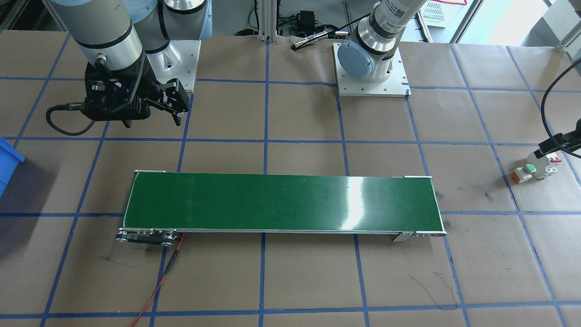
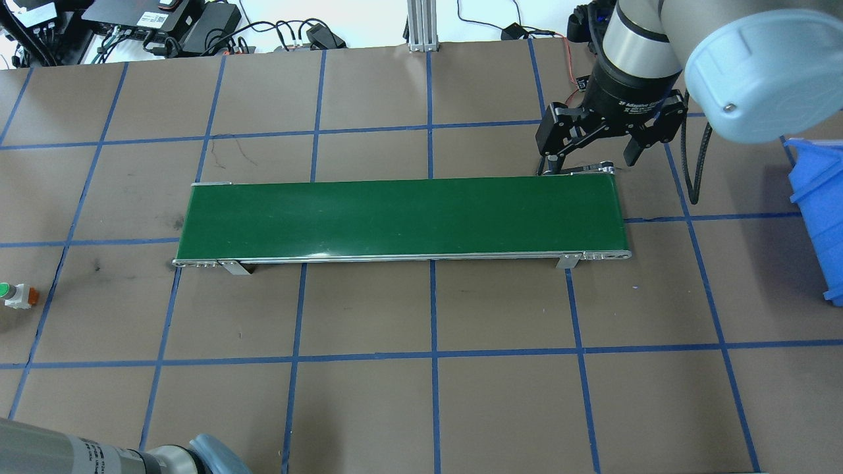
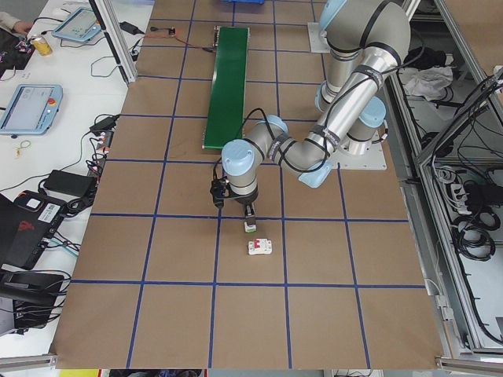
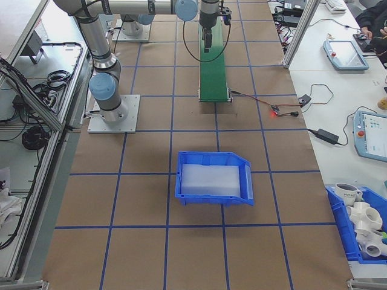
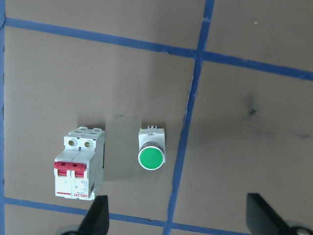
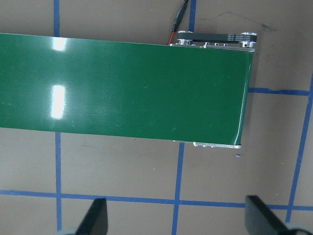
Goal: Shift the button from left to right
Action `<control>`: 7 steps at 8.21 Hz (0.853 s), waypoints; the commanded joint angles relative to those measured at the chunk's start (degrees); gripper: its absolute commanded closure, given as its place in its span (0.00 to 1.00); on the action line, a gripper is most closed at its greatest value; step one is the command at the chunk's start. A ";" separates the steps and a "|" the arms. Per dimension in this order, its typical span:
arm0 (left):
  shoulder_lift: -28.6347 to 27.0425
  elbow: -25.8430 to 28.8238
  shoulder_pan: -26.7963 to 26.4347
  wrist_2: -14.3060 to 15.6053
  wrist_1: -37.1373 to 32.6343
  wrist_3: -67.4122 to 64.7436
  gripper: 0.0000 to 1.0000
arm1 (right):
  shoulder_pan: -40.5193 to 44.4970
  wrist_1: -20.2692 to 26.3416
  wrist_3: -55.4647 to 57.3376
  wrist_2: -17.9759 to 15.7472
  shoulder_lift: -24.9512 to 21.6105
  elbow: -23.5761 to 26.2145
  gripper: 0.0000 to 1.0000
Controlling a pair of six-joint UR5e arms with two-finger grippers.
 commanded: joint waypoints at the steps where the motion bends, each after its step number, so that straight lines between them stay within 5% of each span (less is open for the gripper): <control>1: -4.23 -0.17 0.00 2.89 1.51 0.76 0.00 | 0.00 0.00 0.00 0.00 0.00 0.30 0.00; 7: -8.82 -0.52 -0.35 -2.73 5.30 0.67 0.00 | 0.00 -0.18 0.00 0.00 0.09 0.39 0.00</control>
